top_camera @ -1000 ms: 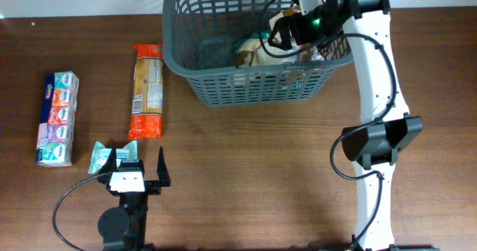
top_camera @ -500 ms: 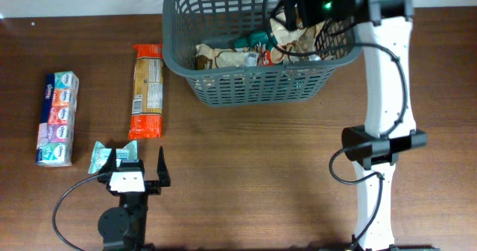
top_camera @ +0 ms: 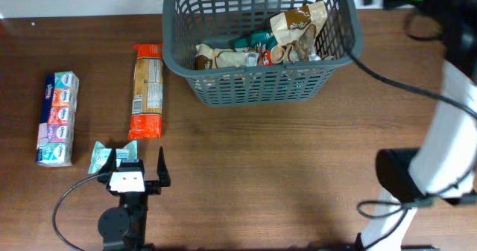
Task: Pack container
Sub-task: 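Open the right gripper to drop the rice bag into the basket, then withdraw the right gripper down and right away from the basket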
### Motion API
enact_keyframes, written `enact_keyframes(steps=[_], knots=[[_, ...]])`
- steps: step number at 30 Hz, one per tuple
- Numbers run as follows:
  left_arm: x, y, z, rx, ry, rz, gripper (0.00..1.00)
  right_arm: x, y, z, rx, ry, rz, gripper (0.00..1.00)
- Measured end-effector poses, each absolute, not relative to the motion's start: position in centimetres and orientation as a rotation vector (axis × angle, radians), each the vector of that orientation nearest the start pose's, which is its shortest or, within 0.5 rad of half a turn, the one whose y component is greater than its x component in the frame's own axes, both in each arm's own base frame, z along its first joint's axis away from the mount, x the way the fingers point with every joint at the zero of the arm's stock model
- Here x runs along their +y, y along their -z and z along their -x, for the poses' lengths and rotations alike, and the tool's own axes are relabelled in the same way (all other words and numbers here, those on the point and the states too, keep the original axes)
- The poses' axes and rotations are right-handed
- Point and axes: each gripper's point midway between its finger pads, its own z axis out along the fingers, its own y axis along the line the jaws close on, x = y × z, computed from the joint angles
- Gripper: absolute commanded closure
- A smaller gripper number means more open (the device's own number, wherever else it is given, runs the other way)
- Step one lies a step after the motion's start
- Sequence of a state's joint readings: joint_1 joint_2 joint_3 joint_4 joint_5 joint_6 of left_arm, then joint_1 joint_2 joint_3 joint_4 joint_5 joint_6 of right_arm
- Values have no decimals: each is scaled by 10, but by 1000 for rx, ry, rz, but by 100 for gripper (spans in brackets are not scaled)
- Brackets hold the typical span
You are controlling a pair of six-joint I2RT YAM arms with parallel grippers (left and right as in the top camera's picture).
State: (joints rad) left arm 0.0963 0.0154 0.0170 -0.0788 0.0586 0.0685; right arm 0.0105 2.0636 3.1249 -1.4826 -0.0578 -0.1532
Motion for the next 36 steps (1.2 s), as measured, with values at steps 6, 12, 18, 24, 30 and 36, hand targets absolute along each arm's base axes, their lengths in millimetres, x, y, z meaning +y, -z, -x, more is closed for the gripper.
enact_keyframes(steps=[6,12,18,24,30,36], knots=[[14,-159,-246,1648,-78,-21,1,-57,-484,-386,2083,277,-19,1],[14,-159,-246,1648,-77,-22,1,-113,-471,-370,2139,389,-218,1],[14,-159,-246,1648,-78,-21,1,-168,-450,-358,2212,471,-385,1],[14,-159,-246,1648,-78,-21,1,-200,-426,-349,2287,461,-486,1],[14,-159,-246,1648,-78,-21,1,-206,-413,-353,2325,428,-500,1],[14,-159,-246,1648,-78,-21,1,-220,-377,-360,2431,410,-542,1]])
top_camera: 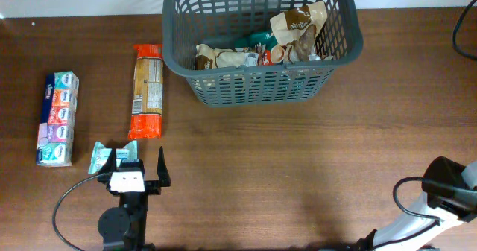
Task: Pack container
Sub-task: 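Withdraw the right gripper down and right away from the basket, then move the left gripper left toward the Kleenex tissue pack strip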
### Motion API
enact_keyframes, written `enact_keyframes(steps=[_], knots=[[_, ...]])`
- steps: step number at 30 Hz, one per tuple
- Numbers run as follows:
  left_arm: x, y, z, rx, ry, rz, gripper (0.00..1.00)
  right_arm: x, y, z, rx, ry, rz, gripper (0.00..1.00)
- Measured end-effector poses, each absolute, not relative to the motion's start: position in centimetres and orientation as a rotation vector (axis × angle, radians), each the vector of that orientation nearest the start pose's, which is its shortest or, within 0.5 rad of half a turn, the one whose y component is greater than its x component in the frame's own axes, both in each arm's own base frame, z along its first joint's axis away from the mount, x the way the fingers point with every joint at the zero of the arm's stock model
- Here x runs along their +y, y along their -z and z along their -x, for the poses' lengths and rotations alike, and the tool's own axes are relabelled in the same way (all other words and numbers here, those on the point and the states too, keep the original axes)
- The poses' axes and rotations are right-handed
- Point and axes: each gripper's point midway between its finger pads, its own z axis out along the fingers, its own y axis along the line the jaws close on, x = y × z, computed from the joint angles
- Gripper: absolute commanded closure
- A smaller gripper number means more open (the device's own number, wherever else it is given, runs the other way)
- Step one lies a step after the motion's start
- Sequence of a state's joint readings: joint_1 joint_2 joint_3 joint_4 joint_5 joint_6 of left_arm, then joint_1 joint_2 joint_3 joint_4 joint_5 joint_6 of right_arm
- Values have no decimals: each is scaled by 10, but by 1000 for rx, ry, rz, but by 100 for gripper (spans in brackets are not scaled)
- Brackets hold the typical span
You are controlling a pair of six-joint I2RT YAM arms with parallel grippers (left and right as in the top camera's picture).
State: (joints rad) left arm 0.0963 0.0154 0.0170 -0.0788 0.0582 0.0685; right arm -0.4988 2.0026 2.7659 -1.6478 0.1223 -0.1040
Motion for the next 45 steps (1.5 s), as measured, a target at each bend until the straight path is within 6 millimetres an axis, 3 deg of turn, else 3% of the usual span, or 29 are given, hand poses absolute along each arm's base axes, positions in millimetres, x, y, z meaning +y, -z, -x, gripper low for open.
enact_keyframes(steps=[7,12,24,27,34,41,43,45], knots=[[14,-159,-246,1648,-78,-21,1,-233,-326,-380,2539,389,-559,1],[14,-159,-246,1648,-78,-21,1,-234,-299,-381,2615,371,-570,1],[14,-164,-246,1626,-79,-22,1,-236,-299,-384,2604,375,-568,1],[14,-178,-246,1571,-83,-24,1,-236,-299,-384,2604,375,-568,1],[11,-237,-239,1323,-93,-41,1,-236,-299,-384,2603,375,-569,1],[12,-209,-243,1498,-84,-32,1,-236,-300,-384,2604,375,-568,1],[16,-213,-242,1549,-108,-23,1,-236,-300,-384,2604,375,-569,1],[20,-230,-240,1574,-158,-31,1,-236,-299,-384,2604,375,-568,1]])
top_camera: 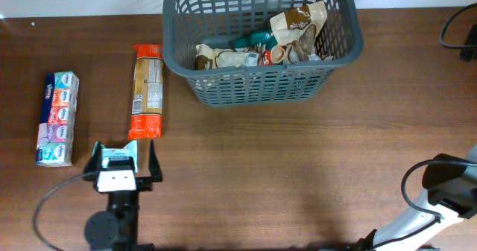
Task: Pack container
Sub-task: 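Move the left gripper left toward the Kleenex tissue pack strip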
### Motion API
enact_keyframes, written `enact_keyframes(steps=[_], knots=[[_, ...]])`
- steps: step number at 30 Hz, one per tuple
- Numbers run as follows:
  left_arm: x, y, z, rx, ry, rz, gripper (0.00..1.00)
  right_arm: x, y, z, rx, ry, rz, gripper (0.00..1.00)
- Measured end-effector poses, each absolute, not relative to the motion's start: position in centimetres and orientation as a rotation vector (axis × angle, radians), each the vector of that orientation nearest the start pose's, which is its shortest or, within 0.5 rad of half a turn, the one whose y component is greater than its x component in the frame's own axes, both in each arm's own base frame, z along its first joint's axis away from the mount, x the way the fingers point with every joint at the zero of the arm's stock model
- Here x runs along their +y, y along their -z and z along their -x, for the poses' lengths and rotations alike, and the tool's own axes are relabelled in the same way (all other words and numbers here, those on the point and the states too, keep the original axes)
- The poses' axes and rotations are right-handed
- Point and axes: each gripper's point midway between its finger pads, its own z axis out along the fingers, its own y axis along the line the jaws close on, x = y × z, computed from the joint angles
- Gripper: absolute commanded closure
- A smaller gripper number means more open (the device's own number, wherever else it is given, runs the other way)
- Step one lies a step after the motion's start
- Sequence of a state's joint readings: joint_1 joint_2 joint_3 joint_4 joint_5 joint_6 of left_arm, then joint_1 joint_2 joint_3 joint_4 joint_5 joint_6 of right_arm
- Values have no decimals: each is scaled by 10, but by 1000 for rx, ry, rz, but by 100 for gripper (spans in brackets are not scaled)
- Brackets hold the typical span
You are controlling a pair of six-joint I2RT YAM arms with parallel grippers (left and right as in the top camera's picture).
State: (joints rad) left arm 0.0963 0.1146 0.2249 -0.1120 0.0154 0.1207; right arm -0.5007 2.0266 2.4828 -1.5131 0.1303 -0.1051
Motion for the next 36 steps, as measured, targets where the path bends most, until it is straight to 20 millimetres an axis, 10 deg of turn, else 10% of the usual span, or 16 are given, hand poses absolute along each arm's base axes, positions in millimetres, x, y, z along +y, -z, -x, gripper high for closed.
enact_keyframes(steps=[13,20,31,36], knots=[[36,-298,-303,1880,-337,-204,1,-236,-300,-384,2603,378,-570,1],[39,-280,-326,1962,-344,-229,1,-236,-300,-384,2603,379,-570,1],[109,-305,-323,1983,-755,-24,1,-236,-300,-384,2603,379,-569,1],[163,-277,-317,2126,-916,114,1,-236,-300,-384,2603,379,-569,1]])
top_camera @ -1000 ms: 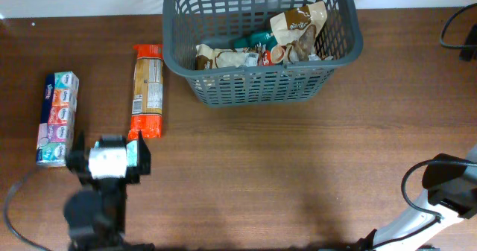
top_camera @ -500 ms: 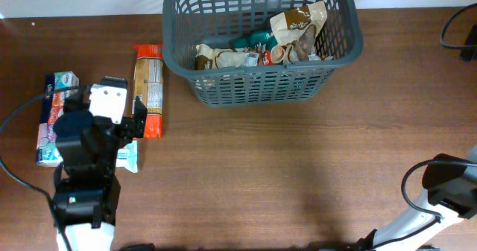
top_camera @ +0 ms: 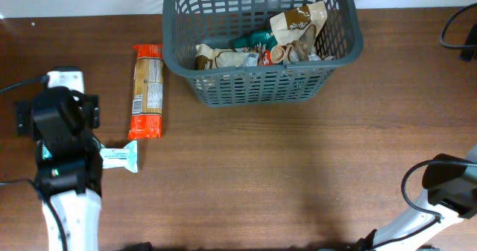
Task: Pack container
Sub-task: 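Move the left gripper left toward the Kleenex tissue pack strip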
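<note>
The grey mesh basket (top_camera: 339, 39) at the back holds several snack packets (top_camera: 298, 27). An orange cracker pack (top_camera: 147, 91) lies left of the basket. A small teal packet (top_camera: 119, 158) rests in front of that pack. My left gripper (top_camera: 61, 87) points down at the far left, over the spot beside the cracker pack. Its fingers are hidden under the wrist, so whether it is open or shut does not show. Whatever lies below it is covered. Only the base of my right arm (top_camera: 447, 191) shows, at the bottom right.
Brown wooden table (top_camera: 283, 161) with its back edge just behind the basket. A black cable (top_camera: 456, 27) loops at the right edge. The left arm's white link (top_camera: 71, 221) runs down to the front edge.
My left gripper was open around the teal packet near the front. It now stands further back and left, above where the tissue pack lay. The teal packet lies uncovered on the table.
At the two oldest moments my left gripper sat open beside the teal packet while the right arm drew back to the bottom right. Then the left gripper straddled the packet. Now it is over the tissue pack's place, hiding it.
</note>
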### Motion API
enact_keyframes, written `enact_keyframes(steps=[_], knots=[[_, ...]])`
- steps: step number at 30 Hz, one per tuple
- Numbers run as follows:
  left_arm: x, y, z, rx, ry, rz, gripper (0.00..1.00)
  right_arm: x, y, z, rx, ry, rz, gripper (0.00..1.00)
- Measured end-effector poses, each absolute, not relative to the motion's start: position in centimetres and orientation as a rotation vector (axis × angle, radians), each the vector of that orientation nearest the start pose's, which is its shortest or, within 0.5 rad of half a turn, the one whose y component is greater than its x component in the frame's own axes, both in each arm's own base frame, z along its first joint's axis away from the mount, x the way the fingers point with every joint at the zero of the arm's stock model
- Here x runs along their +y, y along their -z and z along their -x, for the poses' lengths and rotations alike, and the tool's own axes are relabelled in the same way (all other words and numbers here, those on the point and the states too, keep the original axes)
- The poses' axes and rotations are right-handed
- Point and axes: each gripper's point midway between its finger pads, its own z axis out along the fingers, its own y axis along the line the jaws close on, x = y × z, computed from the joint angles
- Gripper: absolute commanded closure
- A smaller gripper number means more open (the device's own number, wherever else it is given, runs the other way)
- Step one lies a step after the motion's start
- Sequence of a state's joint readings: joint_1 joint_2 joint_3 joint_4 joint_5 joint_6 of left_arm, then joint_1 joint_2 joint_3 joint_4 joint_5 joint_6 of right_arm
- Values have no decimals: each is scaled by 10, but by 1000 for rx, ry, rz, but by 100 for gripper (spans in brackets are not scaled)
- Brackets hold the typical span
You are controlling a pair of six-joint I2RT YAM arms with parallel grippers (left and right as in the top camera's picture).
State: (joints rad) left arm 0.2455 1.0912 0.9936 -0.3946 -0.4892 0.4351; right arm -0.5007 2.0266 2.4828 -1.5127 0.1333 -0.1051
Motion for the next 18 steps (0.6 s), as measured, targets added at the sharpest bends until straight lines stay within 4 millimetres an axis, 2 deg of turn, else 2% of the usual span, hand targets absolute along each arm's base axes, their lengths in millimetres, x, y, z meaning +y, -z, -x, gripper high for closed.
enact_keyframes(steps=[3,6,8,10,14,18], knots=[[192,-243,-312,2249,-966,176,1,-236,-300,-384,2604,379,-570,1],[206,-216,-306,2355,-924,201,1,-236,-300,-384,2603,379,-570,1],[209,-207,-306,2396,-840,214,1,-236,-300,-384,2604,379,-569,1],[214,-207,-308,2401,-747,236,1,-236,-300,-384,2603,379,-570,1],[226,-225,-308,2383,-612,264,1,-236,-300,-384,2604,379,-569,1],[224,-237,-305,2432,-491,162,1,-236,-300,-384,2604,379,-570,1]])
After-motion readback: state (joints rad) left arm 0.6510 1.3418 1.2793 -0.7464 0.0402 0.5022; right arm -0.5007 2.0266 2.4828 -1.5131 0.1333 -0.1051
